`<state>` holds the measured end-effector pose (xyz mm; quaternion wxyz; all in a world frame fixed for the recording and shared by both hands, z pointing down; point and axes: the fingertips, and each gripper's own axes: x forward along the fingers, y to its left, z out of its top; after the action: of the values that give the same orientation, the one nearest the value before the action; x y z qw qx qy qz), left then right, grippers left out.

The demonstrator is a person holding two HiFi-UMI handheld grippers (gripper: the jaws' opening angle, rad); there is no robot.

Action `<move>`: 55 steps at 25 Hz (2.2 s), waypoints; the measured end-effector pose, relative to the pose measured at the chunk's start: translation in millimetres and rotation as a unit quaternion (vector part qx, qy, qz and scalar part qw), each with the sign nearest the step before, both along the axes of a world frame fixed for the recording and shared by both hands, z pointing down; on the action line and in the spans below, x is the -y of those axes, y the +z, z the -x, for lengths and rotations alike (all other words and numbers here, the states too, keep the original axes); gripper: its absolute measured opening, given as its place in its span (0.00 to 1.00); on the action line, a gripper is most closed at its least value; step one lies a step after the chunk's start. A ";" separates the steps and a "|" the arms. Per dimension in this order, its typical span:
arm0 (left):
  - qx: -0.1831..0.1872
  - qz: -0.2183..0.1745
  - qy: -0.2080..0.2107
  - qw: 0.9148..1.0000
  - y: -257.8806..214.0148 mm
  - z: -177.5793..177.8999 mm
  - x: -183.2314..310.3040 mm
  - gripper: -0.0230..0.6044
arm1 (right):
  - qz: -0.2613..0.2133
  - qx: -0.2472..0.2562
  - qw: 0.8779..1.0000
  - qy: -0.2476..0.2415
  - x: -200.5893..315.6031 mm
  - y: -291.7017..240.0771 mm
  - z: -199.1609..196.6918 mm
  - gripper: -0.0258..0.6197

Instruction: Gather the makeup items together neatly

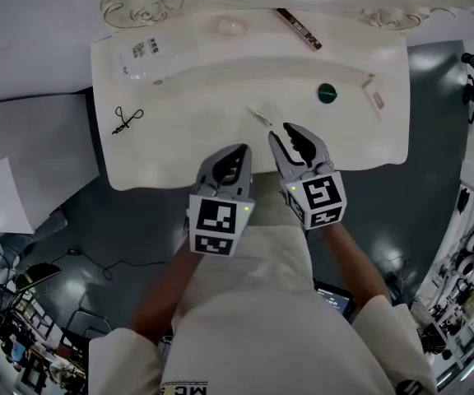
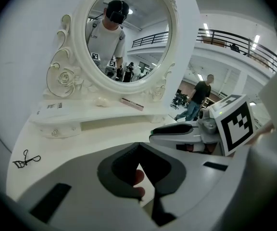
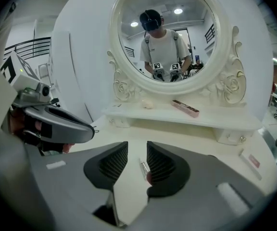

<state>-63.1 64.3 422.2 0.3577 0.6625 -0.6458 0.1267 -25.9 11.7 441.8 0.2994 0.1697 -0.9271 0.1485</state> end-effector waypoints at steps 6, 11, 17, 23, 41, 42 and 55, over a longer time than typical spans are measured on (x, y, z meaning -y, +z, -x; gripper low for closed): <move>-0.006 0.007 -0.011 1.000 16.1 -0.2 1.9 0.03 | -0.003 -0.016 1.000 -0.025 -2.7 18.6 5.4 0.20; -0.006 0.013 -0.012 1.000 28.6 -0.6 -0.8 0.03 | -0.004 -0.025 0.999 -0.036 -4.8 31.7 9.1 0.20; -0.007 0.021 -0.010 1.000 45.3 1.2 -3.5 0.03 | -0.011 -0.043 0.998 -0.045 -4.2 52.8 13.3 0.20; -0.011 0.028 -0.011 0.999 58.9 5.1 -8.3 0.03 | -0.016 -0.057 0.997 -0.049 -2.2 72.6 17.1 0.20; -0.013 0.044 -0.009 0.999 77.4 13.6 -13.3 0.03 | -0.027 -0.117 0.990 -0.070 7.2 120.8 20.7 0.20; -0.014 0.045 -0.009 0.999 77.8 13.4 -14.0 0.03 | -0.025 -0.119 0.990 -0.073 6.5 122.3 21.1 0.20; -0.008 0.051 -0.005 0.999 79.1 8.7 -19.4 0.03 | -0.031 -0.119 0.990 -0.074 2.7 126.7 18.1 0.14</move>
<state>-71.8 83.6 501.3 0.3971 0.6410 -0.6389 0.1524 -44.1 9.0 568.5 0.4121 0.1259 -0.8992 0.0757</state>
